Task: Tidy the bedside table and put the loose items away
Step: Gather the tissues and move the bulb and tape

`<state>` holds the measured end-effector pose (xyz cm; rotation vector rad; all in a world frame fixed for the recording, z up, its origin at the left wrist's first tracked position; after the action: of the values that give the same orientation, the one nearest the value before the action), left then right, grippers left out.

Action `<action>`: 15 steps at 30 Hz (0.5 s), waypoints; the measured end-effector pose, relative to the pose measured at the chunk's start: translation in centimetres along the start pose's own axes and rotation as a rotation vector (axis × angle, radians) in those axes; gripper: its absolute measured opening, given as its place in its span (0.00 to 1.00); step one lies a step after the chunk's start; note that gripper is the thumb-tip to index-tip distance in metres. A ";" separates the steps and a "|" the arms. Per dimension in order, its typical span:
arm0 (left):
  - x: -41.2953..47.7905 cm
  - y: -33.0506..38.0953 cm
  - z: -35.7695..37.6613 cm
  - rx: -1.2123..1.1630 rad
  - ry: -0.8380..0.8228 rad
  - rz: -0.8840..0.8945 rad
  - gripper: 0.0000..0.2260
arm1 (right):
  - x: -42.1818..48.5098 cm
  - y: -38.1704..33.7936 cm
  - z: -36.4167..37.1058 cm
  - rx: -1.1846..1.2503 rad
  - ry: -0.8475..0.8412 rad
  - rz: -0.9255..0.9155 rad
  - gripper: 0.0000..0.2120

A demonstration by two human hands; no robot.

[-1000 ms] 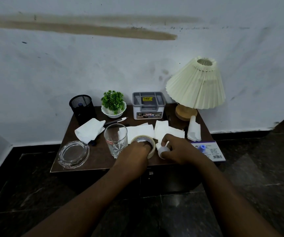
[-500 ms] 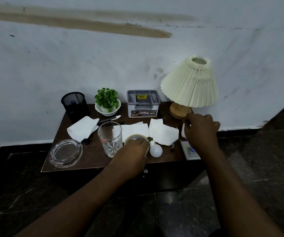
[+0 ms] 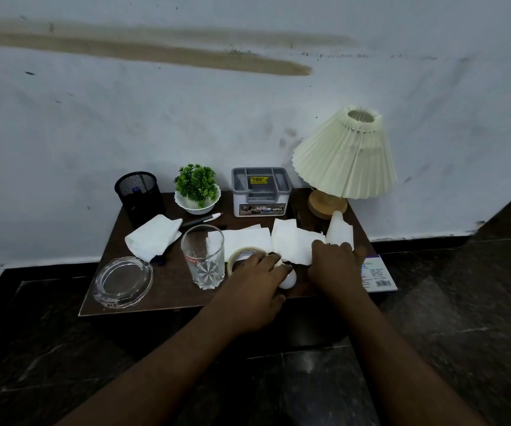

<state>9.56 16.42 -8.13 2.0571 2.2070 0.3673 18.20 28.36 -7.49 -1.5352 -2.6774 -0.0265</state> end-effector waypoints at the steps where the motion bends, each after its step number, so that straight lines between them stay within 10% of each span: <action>1: 0.0 -0.1 0.0 -0.006 -0.002 -0.003 0.27 | -0.1 0.4 -0.4 0.024 0.039 0.028 0.06; 5: 0.3 -0.3 0.0 -0.046 0.002 -0.016 0.28 | 0.4 2.5 -3.0 0.127 0.192 0.160 0.26; 15: 1.7 -1.0 -4.7 -0.232 0.287 -0.207 0.31 | 1.3 3.1 -5.7 0.357 0.145 0.092 0.09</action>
<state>7.34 17.53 -3.69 1.7294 2.3691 0.8983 20.39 30.81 -1.73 -1.4754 -2.3395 0.3142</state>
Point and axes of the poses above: each hand's wrist, its own x-axis towards the middle knuckle, its own z-axis out of the palm, y = z × x, the point moved 10 cm from there along x, towards the middle knuckle, and after that the axes turned 3 degrees about y, right-handed, at the moved point
